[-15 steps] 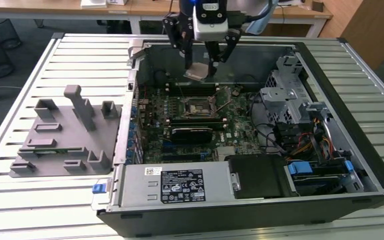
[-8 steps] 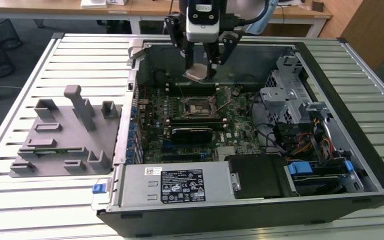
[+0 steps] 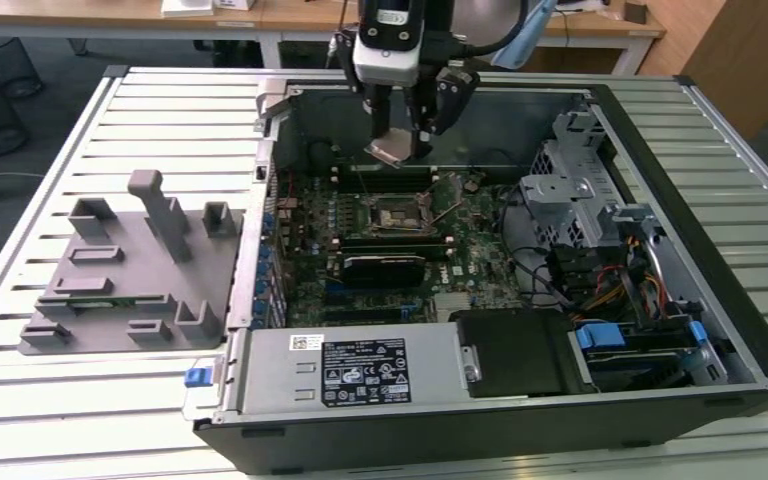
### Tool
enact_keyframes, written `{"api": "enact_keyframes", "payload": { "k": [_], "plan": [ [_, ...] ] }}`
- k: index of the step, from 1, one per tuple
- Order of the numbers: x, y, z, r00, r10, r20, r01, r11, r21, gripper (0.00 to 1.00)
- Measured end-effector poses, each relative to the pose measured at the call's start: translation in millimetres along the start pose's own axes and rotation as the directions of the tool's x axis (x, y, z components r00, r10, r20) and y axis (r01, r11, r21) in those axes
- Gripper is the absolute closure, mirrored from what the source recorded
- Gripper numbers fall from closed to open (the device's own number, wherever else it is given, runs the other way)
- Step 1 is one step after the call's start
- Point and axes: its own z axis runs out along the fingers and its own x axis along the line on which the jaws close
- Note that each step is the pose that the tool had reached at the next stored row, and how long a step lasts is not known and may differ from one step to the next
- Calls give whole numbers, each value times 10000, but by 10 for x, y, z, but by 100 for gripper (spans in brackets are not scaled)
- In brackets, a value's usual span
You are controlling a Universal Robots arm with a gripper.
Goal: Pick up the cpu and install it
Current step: 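Place the cpu into insertion slot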
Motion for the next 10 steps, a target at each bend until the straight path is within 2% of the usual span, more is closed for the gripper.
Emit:
{"api": "enact_keyframes", "payload": {
  "k": [5, 10],
  "plan": [
    [2, 1, 17, 9971, 760, 25, -760, 9971, 27, 47],
    [4, 2, 42, 9880, 1541, 50, -1541, 9880, 52, 47]
  ]
}}
